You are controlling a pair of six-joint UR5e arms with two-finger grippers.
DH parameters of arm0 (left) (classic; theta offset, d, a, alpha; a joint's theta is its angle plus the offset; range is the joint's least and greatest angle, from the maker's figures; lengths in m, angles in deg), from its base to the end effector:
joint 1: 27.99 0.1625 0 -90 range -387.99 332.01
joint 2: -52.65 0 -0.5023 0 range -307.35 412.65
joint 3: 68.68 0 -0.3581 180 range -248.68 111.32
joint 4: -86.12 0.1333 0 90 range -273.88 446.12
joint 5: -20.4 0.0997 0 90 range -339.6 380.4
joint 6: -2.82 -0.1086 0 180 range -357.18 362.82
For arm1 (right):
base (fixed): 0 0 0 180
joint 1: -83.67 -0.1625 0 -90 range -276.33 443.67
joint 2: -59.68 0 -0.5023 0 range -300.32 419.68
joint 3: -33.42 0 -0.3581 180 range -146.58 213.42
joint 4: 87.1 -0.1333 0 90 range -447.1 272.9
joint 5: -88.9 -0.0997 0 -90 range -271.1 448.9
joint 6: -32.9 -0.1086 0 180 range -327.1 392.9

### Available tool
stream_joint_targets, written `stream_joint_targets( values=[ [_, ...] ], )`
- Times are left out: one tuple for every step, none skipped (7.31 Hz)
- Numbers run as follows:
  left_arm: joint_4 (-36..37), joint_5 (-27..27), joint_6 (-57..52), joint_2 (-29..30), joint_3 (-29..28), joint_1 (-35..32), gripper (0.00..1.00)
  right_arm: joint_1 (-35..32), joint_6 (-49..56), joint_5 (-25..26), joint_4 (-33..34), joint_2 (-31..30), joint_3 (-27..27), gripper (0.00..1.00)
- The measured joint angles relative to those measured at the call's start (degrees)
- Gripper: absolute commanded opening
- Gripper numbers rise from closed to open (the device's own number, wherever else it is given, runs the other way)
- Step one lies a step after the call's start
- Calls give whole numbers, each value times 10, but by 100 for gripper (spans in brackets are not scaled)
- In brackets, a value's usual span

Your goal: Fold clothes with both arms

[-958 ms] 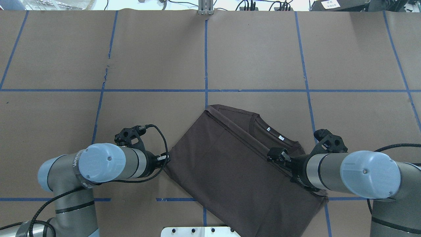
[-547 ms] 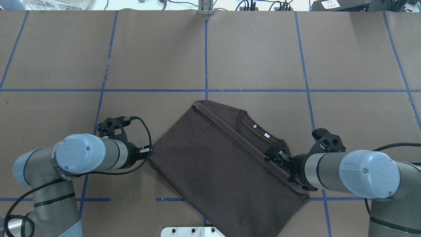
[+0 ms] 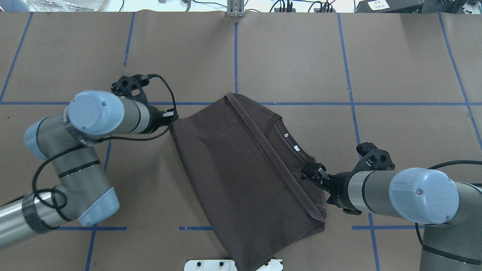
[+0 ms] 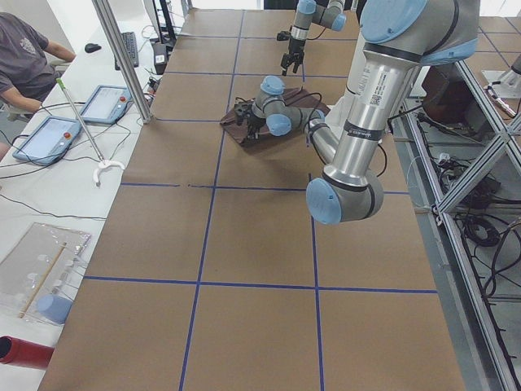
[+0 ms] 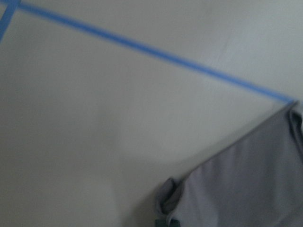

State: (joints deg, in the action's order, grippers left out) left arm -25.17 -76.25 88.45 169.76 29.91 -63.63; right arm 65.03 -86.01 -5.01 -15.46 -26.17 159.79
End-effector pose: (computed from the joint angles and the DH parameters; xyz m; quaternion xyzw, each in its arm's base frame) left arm 0.4697 -0.4853 0.3758 0.1150 0.4650 -0.2098 0.8524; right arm -0.3889 -0.2640 0.4015 -0.0736 -0.4866 0.3355 0.8033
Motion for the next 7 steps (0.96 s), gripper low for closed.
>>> stream_joint_targets(
  values=[
    [-30,-1,-12,51,-77,-41,0,-3,0,1,-1,0,1,100],
    [-72,-6,-19,98,-160,-72,0,-6,-1,2,-2,1,1,100],
    [-123,-14,-23,141,-245,-91,43,-8,-2,3,-3,5,0,100],
    [-170,-19,-24,167,-306,-100,60,-10,-3,5,-4,18,-1,100],
    [-194,-25,-24,178,-331,-103,60,-11,-5,8,-4,33,-5,100],
    [-202,-42,-23,179,-325,-106,60,-11,-5,13,-2,54,-17,100],
    [-203,-70,-21,162,-288,-110,60,-11,-3,17,3,82,-43,100]
  ],
)
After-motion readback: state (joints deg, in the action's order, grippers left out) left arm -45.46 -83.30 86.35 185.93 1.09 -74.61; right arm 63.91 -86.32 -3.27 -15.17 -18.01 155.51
